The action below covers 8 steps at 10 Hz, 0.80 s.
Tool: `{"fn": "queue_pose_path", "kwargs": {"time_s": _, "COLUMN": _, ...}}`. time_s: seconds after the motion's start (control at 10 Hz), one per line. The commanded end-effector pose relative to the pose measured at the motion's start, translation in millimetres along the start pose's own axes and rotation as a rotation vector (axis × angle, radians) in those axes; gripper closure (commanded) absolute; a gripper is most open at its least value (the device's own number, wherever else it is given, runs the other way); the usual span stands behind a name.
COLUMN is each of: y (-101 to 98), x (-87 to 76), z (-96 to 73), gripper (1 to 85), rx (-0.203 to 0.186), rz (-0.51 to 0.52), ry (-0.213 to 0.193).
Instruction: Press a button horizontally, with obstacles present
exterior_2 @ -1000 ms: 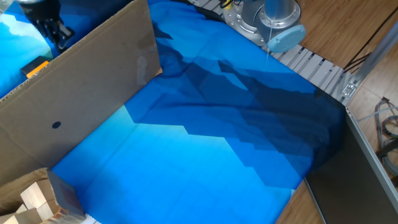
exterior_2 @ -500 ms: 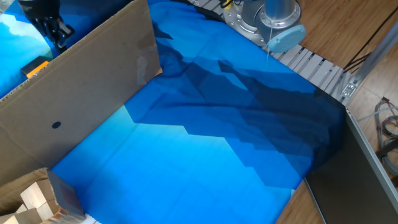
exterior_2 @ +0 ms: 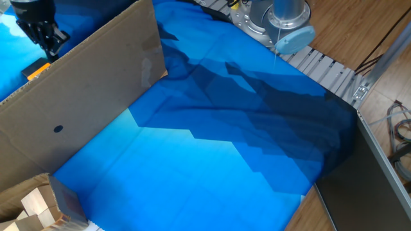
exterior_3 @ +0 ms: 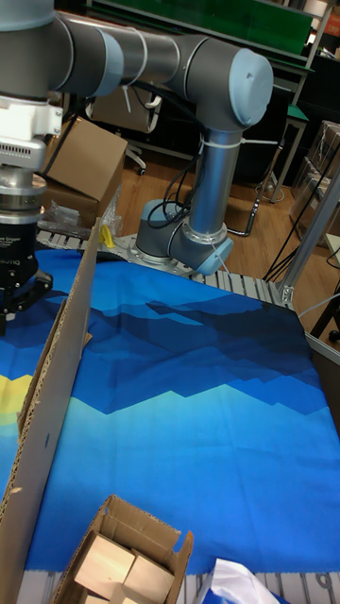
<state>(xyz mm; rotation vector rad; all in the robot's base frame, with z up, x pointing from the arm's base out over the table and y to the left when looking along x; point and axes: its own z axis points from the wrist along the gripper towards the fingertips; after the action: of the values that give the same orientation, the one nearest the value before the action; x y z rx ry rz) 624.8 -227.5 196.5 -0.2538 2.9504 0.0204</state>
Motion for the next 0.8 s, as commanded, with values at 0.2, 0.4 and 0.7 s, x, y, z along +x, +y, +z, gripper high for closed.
{"fn": "queue_pose_path", "kwargs": {"time_s": 0.2, "y": 6.8, "x": 23.9, "z": -36.7, "gripper": 84.7, "rx": -0.011, "rz": 0.016, "ry": 0.069}}
{"fn": "queue_pose_path", "kwargs": {"time_s": 0.4, "y": 18.1, "x": 30.9, "z": -69.0, "gripper": 84.7, "rx": 0.004, "rz": 0.04, "ry": 0.1}}
{"fn": "queue_pose_path", "kwargs": {"time_s": 0.7, "y": 42.5, "x": 31.9, "z": -104.8, "gripper": 84.7, "rx": 0.056, "rz": 0.06, "ry": 0.146}}
